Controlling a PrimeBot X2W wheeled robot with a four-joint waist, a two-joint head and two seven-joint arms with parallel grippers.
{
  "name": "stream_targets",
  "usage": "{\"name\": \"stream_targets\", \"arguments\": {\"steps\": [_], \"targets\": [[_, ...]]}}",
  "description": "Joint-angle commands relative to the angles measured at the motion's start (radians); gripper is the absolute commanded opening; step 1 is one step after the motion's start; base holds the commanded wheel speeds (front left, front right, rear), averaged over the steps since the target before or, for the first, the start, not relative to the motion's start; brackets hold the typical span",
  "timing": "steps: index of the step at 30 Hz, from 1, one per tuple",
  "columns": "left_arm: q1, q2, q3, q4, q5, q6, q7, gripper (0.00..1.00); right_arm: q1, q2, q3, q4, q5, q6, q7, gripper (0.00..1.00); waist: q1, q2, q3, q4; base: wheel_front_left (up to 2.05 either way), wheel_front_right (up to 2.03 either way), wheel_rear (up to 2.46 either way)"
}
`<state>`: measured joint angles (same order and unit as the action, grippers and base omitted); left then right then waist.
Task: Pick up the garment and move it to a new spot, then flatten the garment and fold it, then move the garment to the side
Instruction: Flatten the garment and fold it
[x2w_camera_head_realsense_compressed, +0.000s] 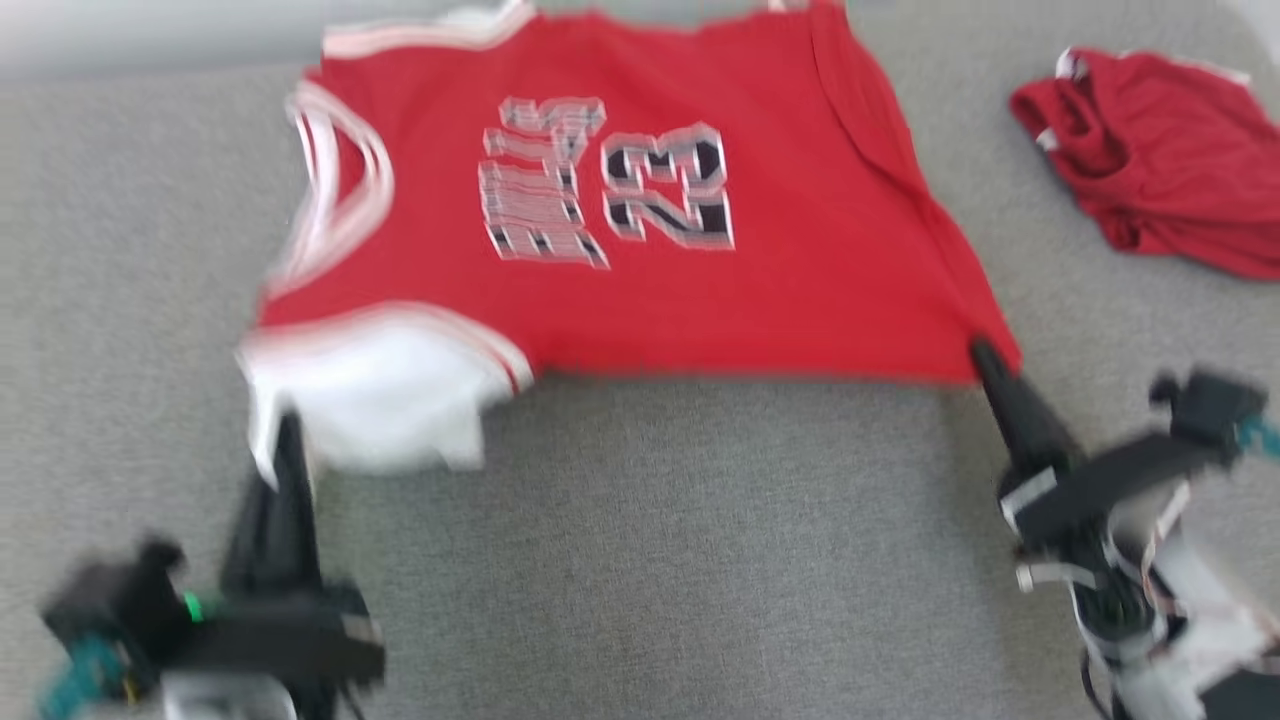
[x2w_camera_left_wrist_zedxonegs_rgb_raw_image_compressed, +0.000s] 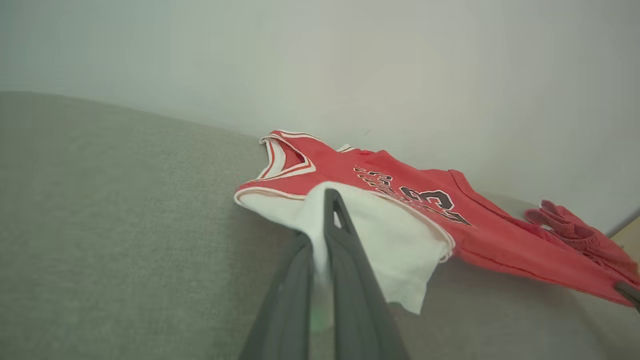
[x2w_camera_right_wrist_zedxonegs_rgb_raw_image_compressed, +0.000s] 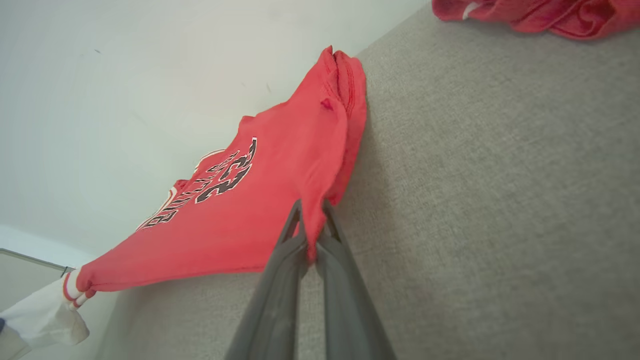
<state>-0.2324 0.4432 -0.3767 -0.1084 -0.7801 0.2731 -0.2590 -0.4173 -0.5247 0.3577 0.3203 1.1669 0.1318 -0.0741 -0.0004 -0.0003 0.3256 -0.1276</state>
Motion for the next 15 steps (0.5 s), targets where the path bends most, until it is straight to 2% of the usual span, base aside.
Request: {"name": "stream_targets", "arguments": {"steps": [1,7,15], "targets": [[0.049,-0.009,0.0,-0.005,0.003,0.009,-0.004,0.0,0.049,0.006,-0.016,-0.003,-0.005,-0.003,0.001,0.0,0.0004,0.0003,-0.061,0.016,0.0,0.0,0.0],[0.235,-0.062,0.032,-0.029,0.004,0.025,-0.007,0.0,0.239,0.031,-0.09,-0.035,-0.041,-0.003,0.028,0.0,0.0004,0.0003,-0.126,0.051,0.0,0.0,0.0],[0.404,-0.103,0.043,-0.032,0.012,0.0,-0.007,0.0,0.44,0.082,-0.221,-0.104,-0.123,-0.003,0.09,0.0,0.0004,0.0003,-0.185,0.089,0.0,0.0,0.0]]}}
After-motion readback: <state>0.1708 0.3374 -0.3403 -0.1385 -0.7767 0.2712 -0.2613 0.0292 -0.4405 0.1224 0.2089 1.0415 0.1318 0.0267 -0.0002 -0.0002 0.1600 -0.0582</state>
